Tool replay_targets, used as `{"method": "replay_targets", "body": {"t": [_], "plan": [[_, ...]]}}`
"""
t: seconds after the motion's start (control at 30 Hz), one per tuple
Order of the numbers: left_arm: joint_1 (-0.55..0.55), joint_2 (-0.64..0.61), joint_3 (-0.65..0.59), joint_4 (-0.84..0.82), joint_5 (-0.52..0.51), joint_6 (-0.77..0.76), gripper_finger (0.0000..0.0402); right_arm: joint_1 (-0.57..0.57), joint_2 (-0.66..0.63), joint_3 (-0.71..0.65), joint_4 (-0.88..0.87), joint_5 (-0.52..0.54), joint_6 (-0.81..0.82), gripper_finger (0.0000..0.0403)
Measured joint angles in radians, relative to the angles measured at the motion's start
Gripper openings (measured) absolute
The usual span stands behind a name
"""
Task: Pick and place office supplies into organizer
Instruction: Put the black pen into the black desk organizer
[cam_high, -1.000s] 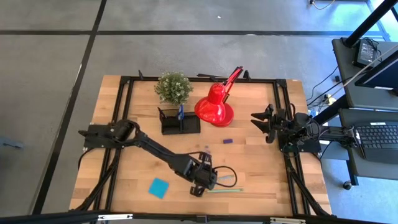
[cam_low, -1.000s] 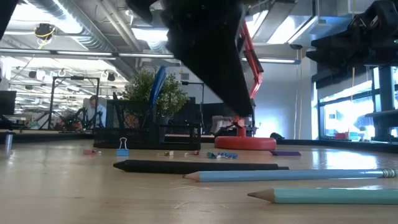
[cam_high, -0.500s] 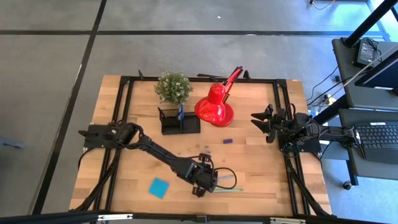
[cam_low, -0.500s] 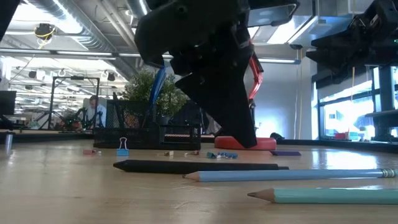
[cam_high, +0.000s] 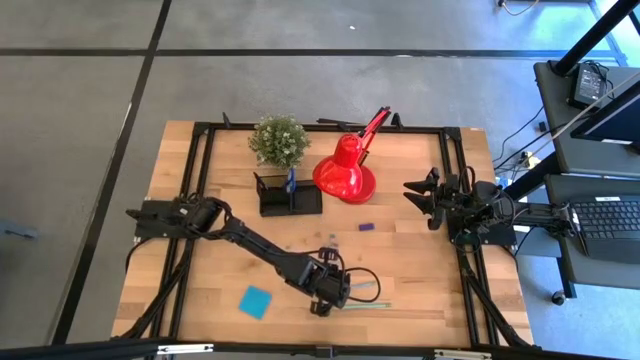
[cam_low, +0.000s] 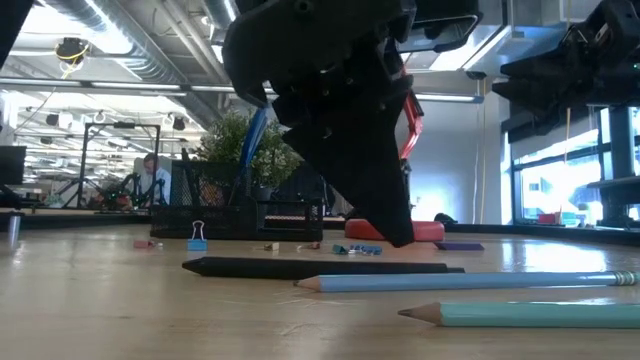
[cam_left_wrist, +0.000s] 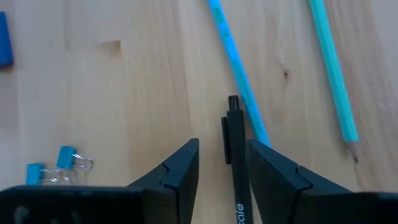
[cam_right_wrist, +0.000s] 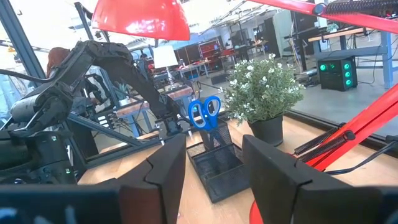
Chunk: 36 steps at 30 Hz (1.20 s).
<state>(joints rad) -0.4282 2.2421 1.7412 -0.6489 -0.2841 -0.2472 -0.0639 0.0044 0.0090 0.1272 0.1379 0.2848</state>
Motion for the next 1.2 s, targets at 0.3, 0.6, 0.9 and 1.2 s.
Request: {"method": "replay_targets", "body": {"t": [0.3,0.6,0.9,1.2], "plan": [[0.013,0.049,0.003,0.022,0.052,-0.007,0.0127,0.000,-0.001,0.000,-0.013,0.000,0.000,0.0162],[0.038,0.057,0.005,0.003,0.130,-0.050,0.0127,0.002,0.001,0.000,-0.044,0.000,0.001,0.0162],[0.037,0.059,0.004,-0.011,0.127,-0.054,0.0111,0.002,0.001,0.000,-0.044,0.000,0.002,0.0162],[0.040,0.059,0.002,-0.012,0.150,-0.071,0.0053,0.002,0.001,0.000,-0.039,0.000,0.029,0.0162]]}}
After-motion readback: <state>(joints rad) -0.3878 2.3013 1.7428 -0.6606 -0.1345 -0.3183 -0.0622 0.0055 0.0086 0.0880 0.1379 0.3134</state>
